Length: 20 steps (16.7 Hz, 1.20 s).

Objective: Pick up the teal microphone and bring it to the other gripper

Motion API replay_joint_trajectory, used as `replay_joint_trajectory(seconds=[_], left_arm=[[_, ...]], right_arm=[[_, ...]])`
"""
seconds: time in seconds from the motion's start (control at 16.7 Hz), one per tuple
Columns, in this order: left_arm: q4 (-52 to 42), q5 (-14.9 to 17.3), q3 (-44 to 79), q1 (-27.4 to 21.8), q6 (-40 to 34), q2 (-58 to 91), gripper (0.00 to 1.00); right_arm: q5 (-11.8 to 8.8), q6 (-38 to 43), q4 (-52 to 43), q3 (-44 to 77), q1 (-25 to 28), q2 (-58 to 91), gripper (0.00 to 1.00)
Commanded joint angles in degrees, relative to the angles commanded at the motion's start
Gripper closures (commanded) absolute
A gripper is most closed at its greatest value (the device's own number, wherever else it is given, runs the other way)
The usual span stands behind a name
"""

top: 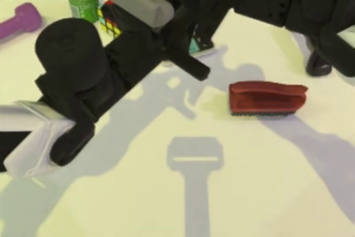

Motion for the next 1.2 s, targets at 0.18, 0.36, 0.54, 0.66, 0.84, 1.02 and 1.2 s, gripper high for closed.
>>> replay_joint_trajectory(seconds=[0.18,0.36,0.54,0.66,0.84,1.02,1.2], left_arm=[[0.00,0.00,0.00,0.00,0.00,0.00,1.00],[0.00,0.00,0.00,0.00,0.00,0.00,1.00],[0.00,0.00,0.00,0.00,0.00,0.00,1.00],[0.00,0.00,0.00,0.00,0.00,0.00,1.00],[0.00,0.00,0.00,0.00,0.00,0.00,0.92],[0.00,0.00,0.00,0.00,0.00,0.00,0.70],[0.00,0.00,0.00,0.00,0.00,0.00,0.47]], right_arm=[[0.00,0.00,0.00,0.00,0.00,0.00,0.90],[0.00,0.00,0.00,0.00,0.00,0.00,1.00],[0.00,0.00,0.00,0.00,0.00,0.00,1.00],[0.00,0.00,0.00,0.00,0.00,0.00,1.00],[0.00,0.00,0.00,0.00,0.00,0.00,1.00],[0.00,0.00,0.00,0.00,0.00,0.00,1.00],[0.00,0.00,0.00,0.00,0.00,0.00,1.00]])
